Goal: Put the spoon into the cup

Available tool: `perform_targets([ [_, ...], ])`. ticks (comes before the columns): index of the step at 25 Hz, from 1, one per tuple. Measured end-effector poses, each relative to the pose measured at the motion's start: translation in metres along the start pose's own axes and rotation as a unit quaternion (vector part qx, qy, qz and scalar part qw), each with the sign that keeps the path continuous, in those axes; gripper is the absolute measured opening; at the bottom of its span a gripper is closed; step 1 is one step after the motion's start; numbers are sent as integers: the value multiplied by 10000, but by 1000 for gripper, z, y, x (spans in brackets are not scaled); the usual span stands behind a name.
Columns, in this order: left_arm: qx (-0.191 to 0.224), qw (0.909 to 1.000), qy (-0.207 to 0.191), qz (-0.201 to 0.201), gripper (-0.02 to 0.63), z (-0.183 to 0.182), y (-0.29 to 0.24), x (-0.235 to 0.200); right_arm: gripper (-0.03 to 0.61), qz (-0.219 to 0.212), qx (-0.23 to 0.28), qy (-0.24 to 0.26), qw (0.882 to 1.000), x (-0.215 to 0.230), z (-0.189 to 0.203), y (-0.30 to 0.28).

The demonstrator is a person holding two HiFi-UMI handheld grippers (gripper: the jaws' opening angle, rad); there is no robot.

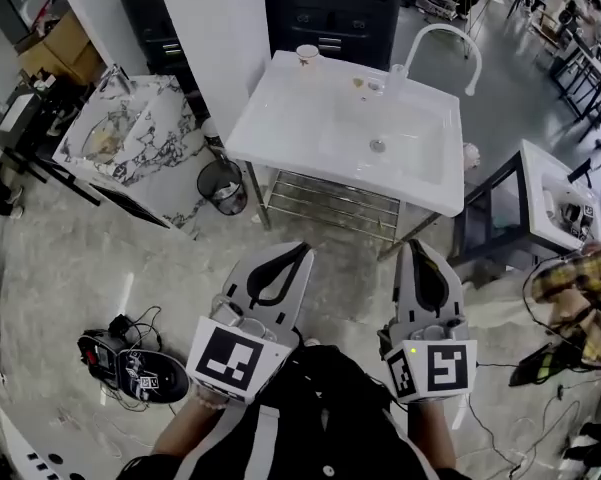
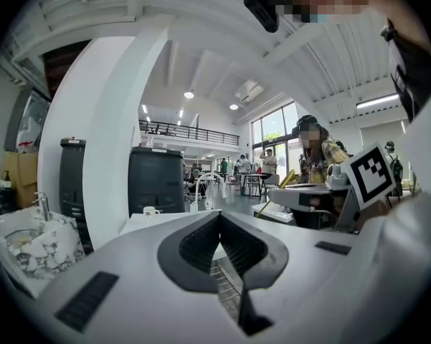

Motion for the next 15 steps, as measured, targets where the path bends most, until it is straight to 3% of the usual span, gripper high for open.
perform_targets([
  [7,66,9997,-54,-214,0,0,13,-7,6,-231,75,41,9997,-15,-3,-6],
  [15,67,9999,-91,-104,0,-12,-1,-51,6,-3,0,285,9996,-20,-8,-42],
])
Point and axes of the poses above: the fingertips, and each gripper's own axes: y backward along the fingers, x to its right, z out of its underside, the point moved 3 cm from there along y, backward along the fingers, and after that the axes turned 13 degrees about y, right-handed, at the moved point
